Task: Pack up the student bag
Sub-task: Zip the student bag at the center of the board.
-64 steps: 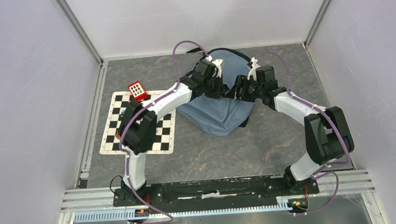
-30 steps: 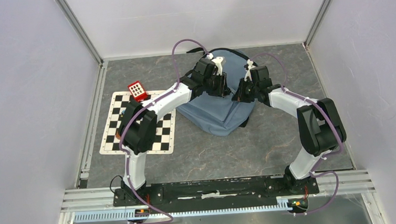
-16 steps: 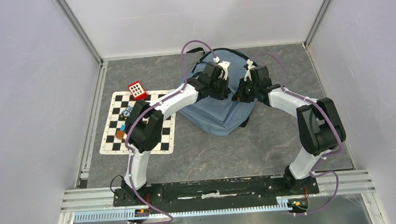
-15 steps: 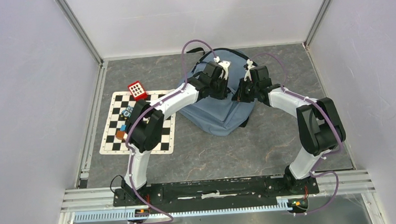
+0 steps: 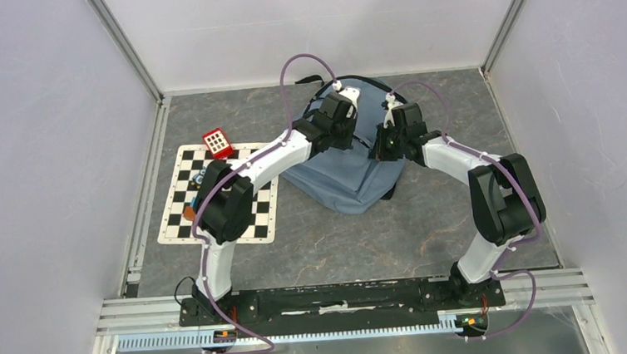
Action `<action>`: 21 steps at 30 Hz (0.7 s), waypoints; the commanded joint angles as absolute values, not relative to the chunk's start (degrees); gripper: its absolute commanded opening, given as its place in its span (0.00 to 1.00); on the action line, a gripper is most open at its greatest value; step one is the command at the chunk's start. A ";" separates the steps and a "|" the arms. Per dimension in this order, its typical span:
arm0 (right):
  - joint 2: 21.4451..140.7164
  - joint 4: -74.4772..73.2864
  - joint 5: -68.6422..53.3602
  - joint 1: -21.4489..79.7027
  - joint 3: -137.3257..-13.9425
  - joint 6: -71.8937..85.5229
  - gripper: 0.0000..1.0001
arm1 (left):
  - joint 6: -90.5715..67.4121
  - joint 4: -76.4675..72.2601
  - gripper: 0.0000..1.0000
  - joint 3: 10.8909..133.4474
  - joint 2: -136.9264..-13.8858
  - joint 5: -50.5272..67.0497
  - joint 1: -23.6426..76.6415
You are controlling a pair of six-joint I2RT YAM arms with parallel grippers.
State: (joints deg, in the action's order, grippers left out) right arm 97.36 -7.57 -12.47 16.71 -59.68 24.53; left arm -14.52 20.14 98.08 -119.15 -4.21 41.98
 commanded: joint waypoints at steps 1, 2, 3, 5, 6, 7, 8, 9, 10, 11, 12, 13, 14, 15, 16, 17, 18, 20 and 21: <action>98.24 -9.46 -2.97 15.66 -61.54 19.92 0.00 | -13.98 20.58 0.02 98.31 -113.25 -10.20 39.73; 98.42 -9.60 -2.74 15.64 -61.57 19.81 0.00 | -14.35 20.86 0.02 98.18 -113.11 -10.22 39.27; 98.59 -9.74 -2.56 15.64 -61.53 19.68 0.00 | -14.56 21.15 0.02 98.05 -112.90 -10.42 38.76; 98.91 -9.95 -2.29 15.64 -61.52 19.33 0.00 | -14.93 21.20 0.02 97.43 -112.31 -11.25 37.75; 99.09 -10.09 -1.99 15.65 -61.53 19.22 0.00 | -15.21 21.09 0.02 96.94 -111.96 -11.43 37.22; 99.06 -10.15 -1.77 15.63 -61.60 19.05 0.00 | -15.36 21.04 0.02 96.67 -111.76 -11.51 36.63; 98.98 -10.21 -1.47 15.67 -61.54 18.89 0.00 | -15.53 21.14 0.02 96.43 -111.69 -11.63 36.06; 98.91 -10.38 -1.11 15.64 -61.54 18.79 0.00 | -15.68 21.33 0.02 96.31 -111.67 -11.70 35.28; 98.75 -10.47 -0.78 15.64 -61.57 18.62 0.00 | -15.96 21.65 0.02 96.12 -111.64 -11.85 34.61; 98.64 -10.53 -0.39 15.64 -61.60 18.41 0.00 | -16.20 21.66 0.02 95.83 -111.53 -11.92 34.01; 98.57 -10.55 -0.35 15.62 -61.57 18.28 0.00 | -16.42 21.62 0.02 95.44 -111.41 -11.90 33.23; 98.40 -10.67 -0.35 15.64 -61.49 18.12 0.00 | -16.54 21.31 0.02 95.03 -111.29 -11.64 32.48; 98.36 -10.64 0.59 15.65 -61.46 17.96 0.00 | -16.55 20.98 0.02 94.72 -111.15 -11.42 31.92; 98.35 -10.64 1.14 15.65 -61.35 17.88 0.00 | -16.53 20.82 0.02 94.58 -111.05 -11.35 31.29; 98.35 -10.63 1.33 15.65 -61.40 17.79 0.00 | -16.60 20.70 0.02 94.57 -111.09 -11.36 30.83; 98.35 -10.66 1.51 15.64 -61.36 17.73 0.00 | -16.59 20.65 0.02 94.65 -111.03 -11.36 30.24; 98.39 -10.66 1.66 15.65 -61.35 17.58 0.00 | -16.65 20.59 0.02 94.74 -111.09 -11.26 29.66; 98.38 -10.73 2.16 15.64 -61.49 17.28 0.00 | -16.70 20.35 0.02 94.75 -111.13 -11.08 28.41; 98.35 -10.91 2.48 15.64 -61.51 17.11 0.00 | -16.63 20.30 0.02 94.75 -111.25 -11.14 27.78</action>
